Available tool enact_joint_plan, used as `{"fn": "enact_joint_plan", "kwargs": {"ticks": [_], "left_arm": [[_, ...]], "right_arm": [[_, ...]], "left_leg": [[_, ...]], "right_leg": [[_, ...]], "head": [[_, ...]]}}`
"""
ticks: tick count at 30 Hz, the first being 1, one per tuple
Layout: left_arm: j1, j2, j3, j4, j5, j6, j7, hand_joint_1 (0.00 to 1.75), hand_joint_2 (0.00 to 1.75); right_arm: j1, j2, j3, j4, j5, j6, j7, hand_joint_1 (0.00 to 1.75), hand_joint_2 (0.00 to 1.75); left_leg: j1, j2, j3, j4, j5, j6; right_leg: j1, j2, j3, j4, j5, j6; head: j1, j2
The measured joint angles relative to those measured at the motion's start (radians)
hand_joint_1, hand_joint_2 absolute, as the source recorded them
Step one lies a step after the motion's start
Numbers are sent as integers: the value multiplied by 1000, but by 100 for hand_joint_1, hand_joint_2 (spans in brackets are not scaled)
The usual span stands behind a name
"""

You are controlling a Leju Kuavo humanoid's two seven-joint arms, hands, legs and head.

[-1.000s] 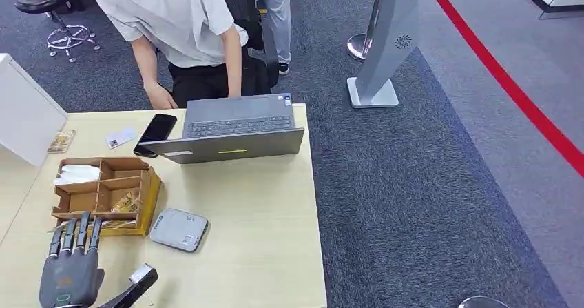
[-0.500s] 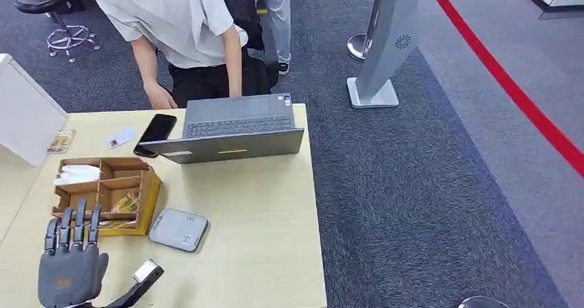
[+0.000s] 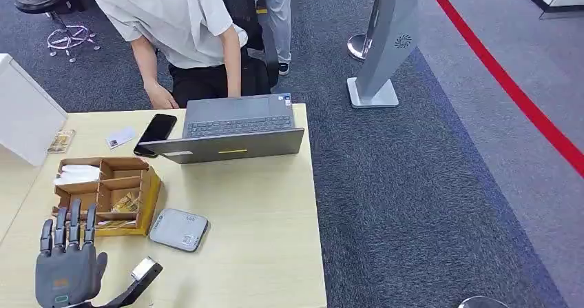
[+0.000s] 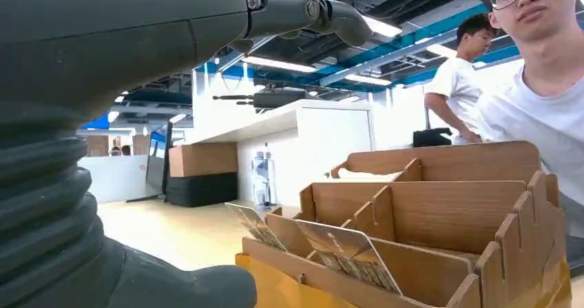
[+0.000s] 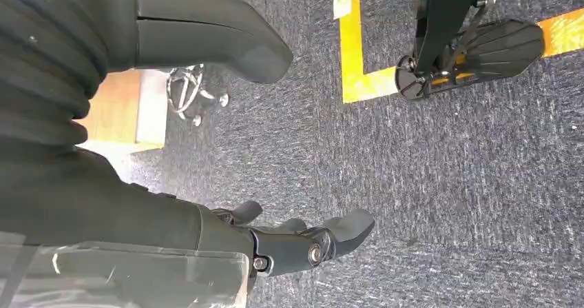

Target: Pass the card to the sensor for recognition and then transmit it.

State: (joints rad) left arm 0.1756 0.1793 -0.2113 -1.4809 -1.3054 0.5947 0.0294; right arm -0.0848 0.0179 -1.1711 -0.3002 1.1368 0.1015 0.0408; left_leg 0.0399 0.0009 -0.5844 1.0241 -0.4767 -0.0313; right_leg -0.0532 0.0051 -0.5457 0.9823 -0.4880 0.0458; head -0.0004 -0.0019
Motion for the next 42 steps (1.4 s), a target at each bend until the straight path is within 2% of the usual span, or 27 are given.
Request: {"fn": "enact_joint_plan", "kwargs": {"ticks": [15,20,22,28,42], "left_arm": [[0,0,4,0,14,12,-8,0,175],[1,0,6,0,20,8,-11,0,175],[-6,0,15,5,34,-11,6,0,175],[-119,-5,80,162,90,-5,-45,0,175],[-173,-24,123,277,88,7,-64,0,175]], "right_arm": [[-2,-1,2,1,0,-5,0,0,175],[-3,-1,9,2,0,-11,0,0,175],[-3,-1,16,2,5,-11,0,0,175],[-30,-2,50,10,15,-11,19,0,175],[-46,-2,78,18,15,-11,21,0,175]], "left_leg": [[0,0,0,0,0,0],[0,0,0,0,0,0],[0,0,0,0,0,0],[0,0,1,0,1,0],[0,0,1,0,1,1]], "right_leg": [[0,0,0,0,0,0],[0,0,0,0,0,0],[0,0,0,0,0,0],[0,0,1,0,1,0],[0,0,0,0,1,0]], "head": [[0,0],[0,0],[0,0],[-2,0],[-2,0]]}}
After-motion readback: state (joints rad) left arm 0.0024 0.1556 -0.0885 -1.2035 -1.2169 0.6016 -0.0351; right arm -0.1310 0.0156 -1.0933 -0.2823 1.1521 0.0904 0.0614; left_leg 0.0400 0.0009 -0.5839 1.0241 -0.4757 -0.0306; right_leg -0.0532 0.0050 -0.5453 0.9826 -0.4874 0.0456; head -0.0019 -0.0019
